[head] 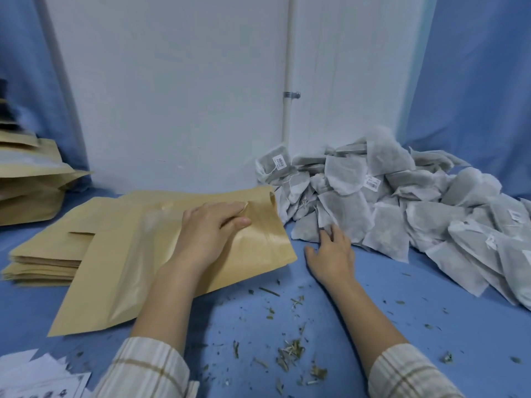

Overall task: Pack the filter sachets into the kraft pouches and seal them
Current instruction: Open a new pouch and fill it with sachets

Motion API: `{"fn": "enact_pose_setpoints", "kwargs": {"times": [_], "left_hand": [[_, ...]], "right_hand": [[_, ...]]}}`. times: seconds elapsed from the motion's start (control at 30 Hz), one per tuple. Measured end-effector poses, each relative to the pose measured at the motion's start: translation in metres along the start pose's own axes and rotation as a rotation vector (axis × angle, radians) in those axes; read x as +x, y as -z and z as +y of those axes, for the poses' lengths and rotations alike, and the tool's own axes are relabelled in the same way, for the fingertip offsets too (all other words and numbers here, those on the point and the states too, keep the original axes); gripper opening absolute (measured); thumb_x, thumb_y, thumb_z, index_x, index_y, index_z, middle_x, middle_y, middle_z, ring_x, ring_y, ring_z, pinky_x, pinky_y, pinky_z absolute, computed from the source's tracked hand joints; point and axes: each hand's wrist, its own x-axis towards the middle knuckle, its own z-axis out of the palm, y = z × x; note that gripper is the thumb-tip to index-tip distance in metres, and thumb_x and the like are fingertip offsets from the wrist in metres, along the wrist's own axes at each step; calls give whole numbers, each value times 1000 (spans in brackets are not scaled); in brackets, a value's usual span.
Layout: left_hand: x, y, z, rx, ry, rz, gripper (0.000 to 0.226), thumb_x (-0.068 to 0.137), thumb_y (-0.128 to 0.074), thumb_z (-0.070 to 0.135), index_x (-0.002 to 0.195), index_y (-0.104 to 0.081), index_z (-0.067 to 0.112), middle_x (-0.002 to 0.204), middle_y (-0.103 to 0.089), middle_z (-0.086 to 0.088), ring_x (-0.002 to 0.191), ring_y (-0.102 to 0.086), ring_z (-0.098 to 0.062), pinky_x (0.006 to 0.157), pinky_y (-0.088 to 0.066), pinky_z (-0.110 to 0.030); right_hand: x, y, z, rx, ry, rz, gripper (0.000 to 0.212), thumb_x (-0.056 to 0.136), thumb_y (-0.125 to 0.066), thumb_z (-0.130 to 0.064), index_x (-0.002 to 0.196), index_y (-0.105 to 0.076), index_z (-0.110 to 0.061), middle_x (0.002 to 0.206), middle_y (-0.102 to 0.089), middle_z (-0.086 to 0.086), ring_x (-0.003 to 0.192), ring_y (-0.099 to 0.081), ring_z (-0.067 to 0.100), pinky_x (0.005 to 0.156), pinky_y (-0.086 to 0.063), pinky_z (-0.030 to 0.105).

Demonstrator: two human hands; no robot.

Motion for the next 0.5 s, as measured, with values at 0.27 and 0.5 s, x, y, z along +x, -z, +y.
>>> {"fn": "enact_pose_setpoints", "kwargs": {"times": [0.27,0.5], "left_hand": [[-3,2,-3,-15,32,4,27,90,-61,30,72,-51,13,62,-48,7,70,-44,-6,82,-33,-33],[-3,3,-7,7,34,10,25,89,-62,30,77,-53,10,68,-50,1,70,-43,-7,86,-36,-37]], "right_hand": [[0,25,-4,585,-118,452,31,88,-62,-23,116,-64,-11,109,-66,2,104,-57,17,91,-42,26],[4,30,-4,449,-77,98,59,77,-60,-58,129,-47,-32,120,-55,-3,113,-53,19,90,-47,37]]}}
